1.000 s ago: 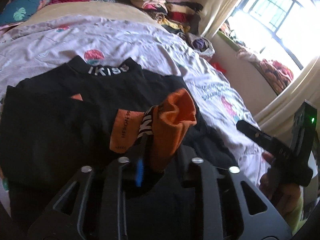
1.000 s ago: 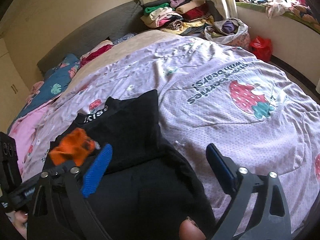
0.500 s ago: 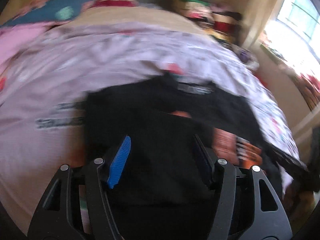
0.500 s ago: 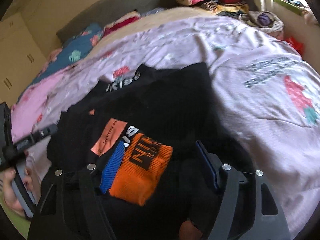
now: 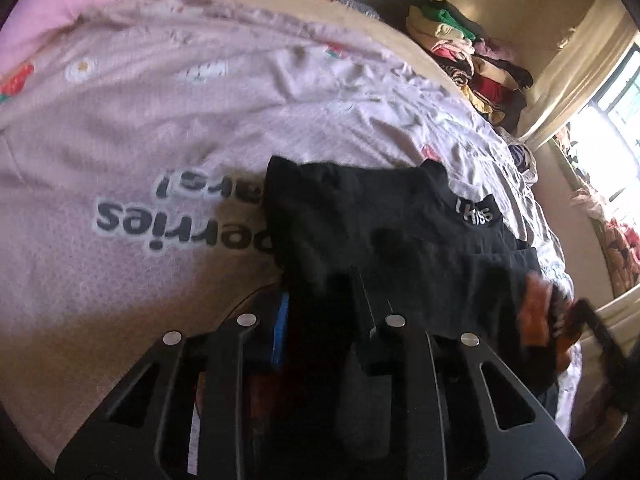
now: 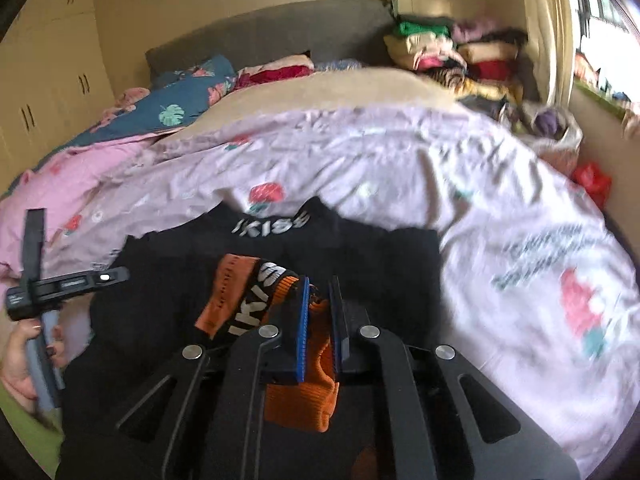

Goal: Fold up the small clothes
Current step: 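Carry the sleeve with the left gripper across the shirt body and lay it down, then open the left gripper and press the folded sleeves flat with both grippers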

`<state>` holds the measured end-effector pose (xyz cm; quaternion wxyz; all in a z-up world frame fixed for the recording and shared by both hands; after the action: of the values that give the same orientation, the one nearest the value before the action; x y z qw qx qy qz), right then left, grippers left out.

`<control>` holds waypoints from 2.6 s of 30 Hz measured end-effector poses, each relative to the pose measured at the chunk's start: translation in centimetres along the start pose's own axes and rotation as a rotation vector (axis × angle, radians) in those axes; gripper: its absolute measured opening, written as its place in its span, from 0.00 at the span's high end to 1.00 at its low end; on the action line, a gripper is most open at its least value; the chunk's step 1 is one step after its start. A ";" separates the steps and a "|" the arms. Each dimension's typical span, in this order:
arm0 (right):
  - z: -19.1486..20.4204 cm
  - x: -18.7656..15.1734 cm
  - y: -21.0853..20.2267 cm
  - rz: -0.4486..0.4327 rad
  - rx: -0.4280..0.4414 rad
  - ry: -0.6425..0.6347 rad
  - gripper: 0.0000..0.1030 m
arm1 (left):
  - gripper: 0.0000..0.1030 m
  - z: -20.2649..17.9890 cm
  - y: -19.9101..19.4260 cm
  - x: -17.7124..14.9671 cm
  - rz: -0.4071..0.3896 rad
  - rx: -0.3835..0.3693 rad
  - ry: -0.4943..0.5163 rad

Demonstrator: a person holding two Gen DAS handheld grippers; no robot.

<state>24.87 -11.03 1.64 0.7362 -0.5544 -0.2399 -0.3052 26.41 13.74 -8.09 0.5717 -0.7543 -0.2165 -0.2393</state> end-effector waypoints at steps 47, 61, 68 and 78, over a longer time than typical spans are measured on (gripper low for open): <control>1.1 -7.6 4.0 0.222 -0.010 -0.026 0.61 | 0.60 -5.7 -1.0 -3.4 0.078 -0.031 0.220; 1.1 -6.9 0.5 0.138 0.066 0.053 0.09 | 0.40 -7.0 -2.0 -2.8 0.066 -0.041 0.244; 1.3 -6.4 -1.3 0.098 0.080 0.066 0.06 | 0.19 -7.9 -2.8 -2.6 0.059 -0.066 0.252; 0.8 -5.6 -3.7 0.059 0.089 0.107 0.05 | 0.09 -8.4 -4.4 -1.8 0.031 -0.041 0.255</control>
<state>18.25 -9.96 0.49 0.7804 -0.5110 -0.1971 -0.3016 21.35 6.69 -3.91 0.5825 -0.7327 -0.1254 -0.3287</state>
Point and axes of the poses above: each gripper's, at about its wrist camera, not at the fingertips, and y roughly the way its jaws point, z to its left, x to its top, the point moved 7 cm from there along y, roughly the way its jaws point, and after that the axes turned 15 degrees about y, right-handed, at the moved point
